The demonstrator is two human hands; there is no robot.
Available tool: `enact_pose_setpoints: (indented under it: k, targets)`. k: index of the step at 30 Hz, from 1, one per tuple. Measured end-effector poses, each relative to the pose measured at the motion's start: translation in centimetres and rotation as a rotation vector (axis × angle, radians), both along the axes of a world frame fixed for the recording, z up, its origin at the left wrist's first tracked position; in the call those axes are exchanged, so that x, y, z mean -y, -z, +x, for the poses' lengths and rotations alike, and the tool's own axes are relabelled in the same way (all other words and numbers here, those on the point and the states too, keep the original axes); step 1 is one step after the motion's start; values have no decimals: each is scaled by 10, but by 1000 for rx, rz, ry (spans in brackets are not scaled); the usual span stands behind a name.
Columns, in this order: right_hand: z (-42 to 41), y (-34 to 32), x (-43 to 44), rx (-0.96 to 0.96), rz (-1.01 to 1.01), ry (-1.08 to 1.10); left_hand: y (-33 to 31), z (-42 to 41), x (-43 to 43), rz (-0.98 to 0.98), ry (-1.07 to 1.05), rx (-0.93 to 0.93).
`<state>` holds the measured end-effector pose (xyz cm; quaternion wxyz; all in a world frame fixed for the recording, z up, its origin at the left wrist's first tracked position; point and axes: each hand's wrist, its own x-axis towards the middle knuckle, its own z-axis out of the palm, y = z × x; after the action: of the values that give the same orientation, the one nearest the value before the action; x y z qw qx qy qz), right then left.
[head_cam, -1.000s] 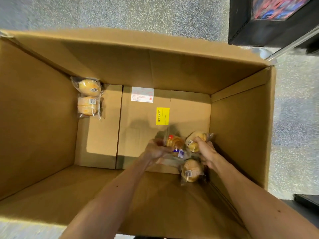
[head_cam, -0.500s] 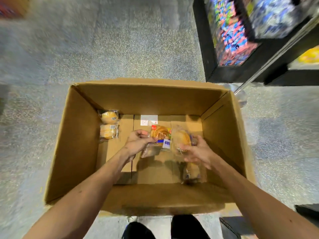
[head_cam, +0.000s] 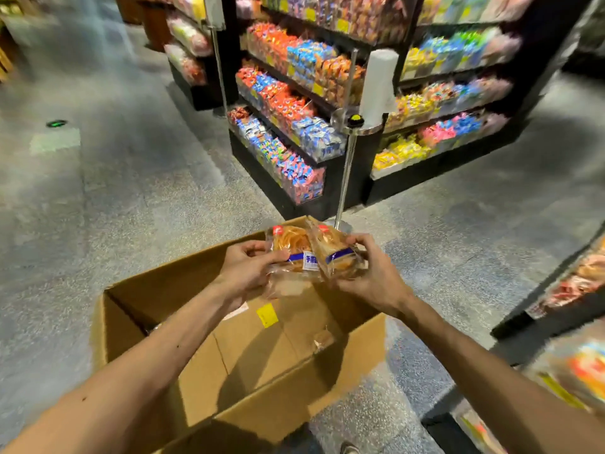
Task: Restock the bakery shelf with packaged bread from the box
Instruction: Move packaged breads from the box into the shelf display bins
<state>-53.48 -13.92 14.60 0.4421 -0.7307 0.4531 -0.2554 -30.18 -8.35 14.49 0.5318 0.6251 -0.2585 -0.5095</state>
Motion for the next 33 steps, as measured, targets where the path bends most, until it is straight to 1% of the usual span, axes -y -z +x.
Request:
enact_pose_setpoints:
  k: [3,8,10,12,13,15,16,20,25,29,33]
  targets:
    - [-49,-33,-17,42,-46,105,-38,-46,10,-61,93,21]
    - [-157,-72,-55,77,-152,255,-85,-146,20,-133,357,42]
    - [-209,-83,-74,45,-248,347,-101,-198,20,-174,450,76]
    - [-274,-95,-101,-25,-397,446,-113,-266,17,-213,552,122]
    - [-289,-98,-106,-63,-458,459,-116,-282,17,-233,559,141]
    - [-345,-108,-132,-144,-546,535,-124,-344,8,-269,614,161]
    - [-374,-111,-148,-167,-557,581,-126,-377,1,-276,642,174]
    - [-482,-113,-213,-208,-540,776,-129,-505,-31,-310,814,176]
    - [-590,-105,-307,-214,-461,1044,-123,-647,-78,-312,1056,204]
    - [-661,-91,-376,-199,-418,1215,-122,-745,-120,-334,1246,232]
    - [-712,-75,-436,-191,-377,1376,-118,-831,-163,-349,1378,207]
